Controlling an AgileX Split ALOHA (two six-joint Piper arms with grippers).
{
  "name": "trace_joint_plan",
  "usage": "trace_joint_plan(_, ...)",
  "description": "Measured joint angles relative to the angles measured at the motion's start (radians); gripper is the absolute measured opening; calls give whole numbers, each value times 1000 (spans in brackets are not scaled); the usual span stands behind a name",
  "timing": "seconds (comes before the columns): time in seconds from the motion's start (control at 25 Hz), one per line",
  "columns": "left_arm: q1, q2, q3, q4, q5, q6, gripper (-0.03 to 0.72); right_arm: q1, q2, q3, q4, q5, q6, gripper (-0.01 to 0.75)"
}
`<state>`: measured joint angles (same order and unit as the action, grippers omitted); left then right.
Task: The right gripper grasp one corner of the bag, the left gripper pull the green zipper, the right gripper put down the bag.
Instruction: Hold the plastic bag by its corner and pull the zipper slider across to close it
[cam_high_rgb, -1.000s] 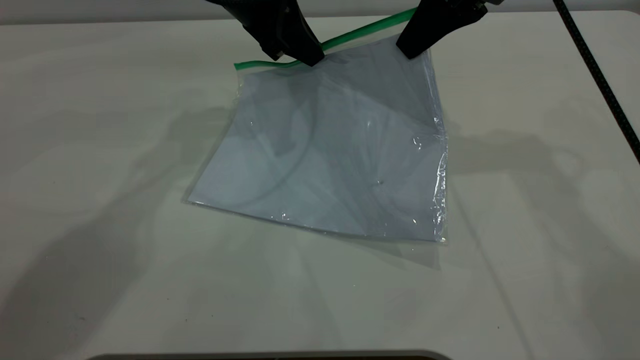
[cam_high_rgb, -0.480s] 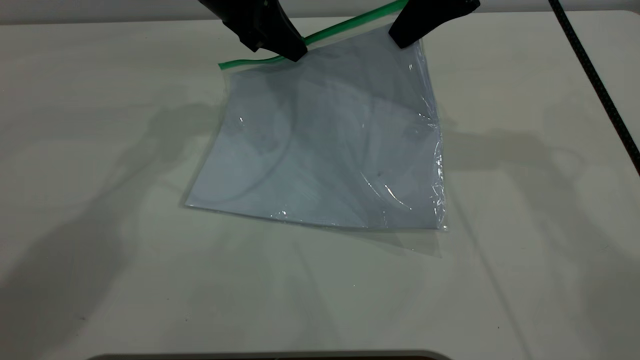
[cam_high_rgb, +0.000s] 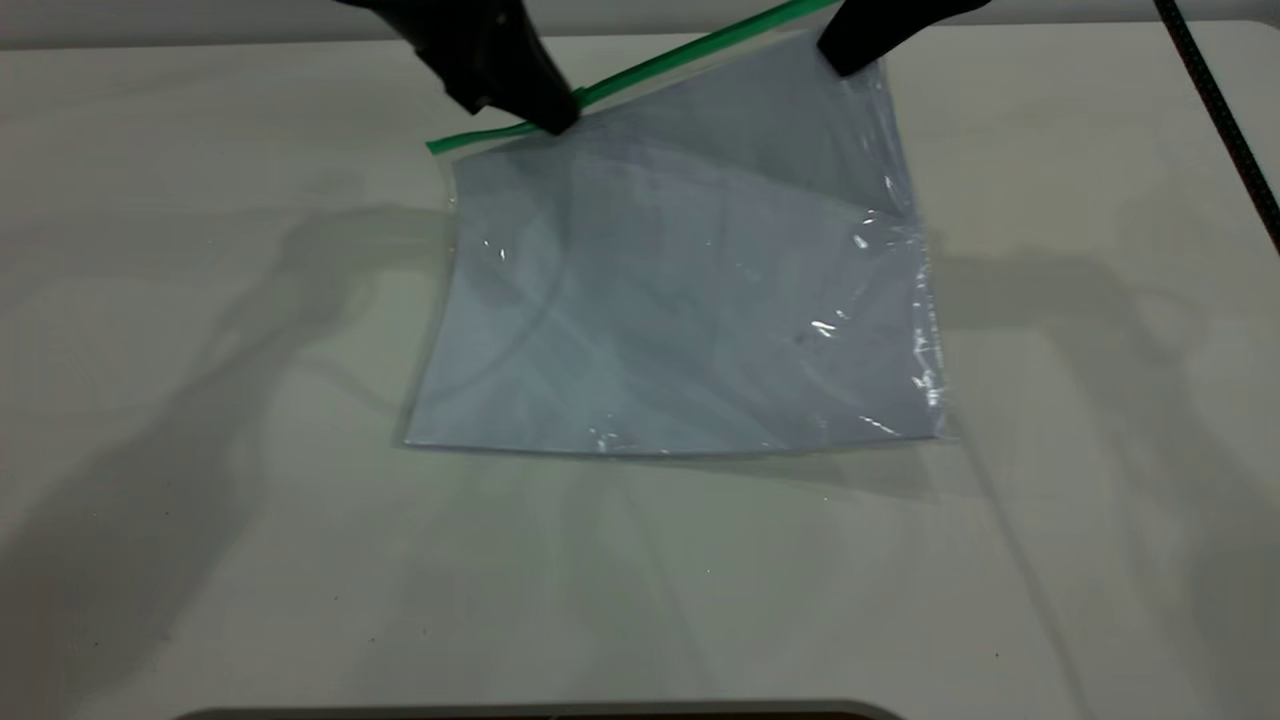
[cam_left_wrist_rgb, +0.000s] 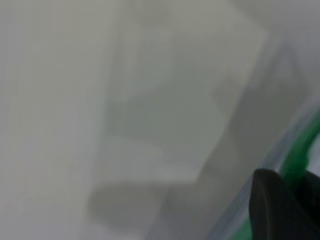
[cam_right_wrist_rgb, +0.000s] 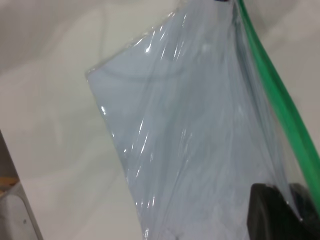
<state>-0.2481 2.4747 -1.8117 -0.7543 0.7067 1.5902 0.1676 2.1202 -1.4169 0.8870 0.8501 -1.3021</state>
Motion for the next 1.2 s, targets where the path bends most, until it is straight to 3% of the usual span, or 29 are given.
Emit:
trace_joint_plan(0.32, 63, 0, 0, 76, -30, -40, 90, -22, 0, -3, -25, 11, 0, 34)
trace_joint_plan(0.64, 76, -7, 0, 30, 48, -52, 104, -22, 0, -3, -25, 12, 0, 34)
trace_joint_plan(0.76, 34, -39, -8, 0, 73, -52, 164, -22, 0, -3, -18, 16, 0, 34)
trace_joint_plan(1.0, -50, -50, -64, -23, 72, -49, 378, -22, 0, -3, -15, 22, 0, 34)
trace_joint_plan(1.2, -67, -33, -69, -25, 36, -48, 409, -22, 0, -3, -13, 27, 0, 34)
